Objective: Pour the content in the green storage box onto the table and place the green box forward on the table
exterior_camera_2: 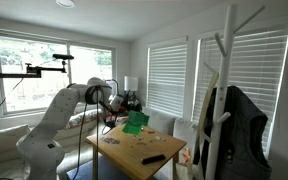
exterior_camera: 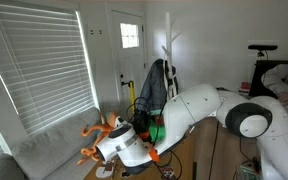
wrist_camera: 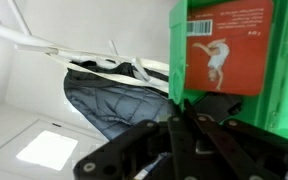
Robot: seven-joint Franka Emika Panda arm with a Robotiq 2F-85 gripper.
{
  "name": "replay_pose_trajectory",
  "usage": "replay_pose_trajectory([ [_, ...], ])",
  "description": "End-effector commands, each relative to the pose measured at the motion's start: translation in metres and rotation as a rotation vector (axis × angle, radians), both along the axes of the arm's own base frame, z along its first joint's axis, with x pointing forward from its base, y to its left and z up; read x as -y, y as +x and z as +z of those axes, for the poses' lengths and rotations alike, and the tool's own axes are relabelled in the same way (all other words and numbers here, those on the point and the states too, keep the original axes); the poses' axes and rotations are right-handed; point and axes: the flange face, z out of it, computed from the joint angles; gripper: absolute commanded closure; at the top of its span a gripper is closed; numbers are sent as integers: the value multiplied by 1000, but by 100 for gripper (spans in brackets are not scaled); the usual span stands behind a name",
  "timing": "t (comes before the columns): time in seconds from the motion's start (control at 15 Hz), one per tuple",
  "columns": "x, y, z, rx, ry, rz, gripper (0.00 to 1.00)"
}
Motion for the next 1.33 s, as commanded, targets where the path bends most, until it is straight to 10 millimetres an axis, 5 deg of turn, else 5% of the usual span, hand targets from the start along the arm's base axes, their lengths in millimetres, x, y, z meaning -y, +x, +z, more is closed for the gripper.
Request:
replay_pose_trajectory([
  [0.0,3,12,-23,-86,-168,-32,99],
  [0.33,5,16,-57,-229,-367,-41,99],
  [0.6,-5,23,-49,-298,-419,-4,99],
  [1.0,2,11,41,-203,-150,7,99],
  [1.27,33,-14,112,-115,42,3,99],
])
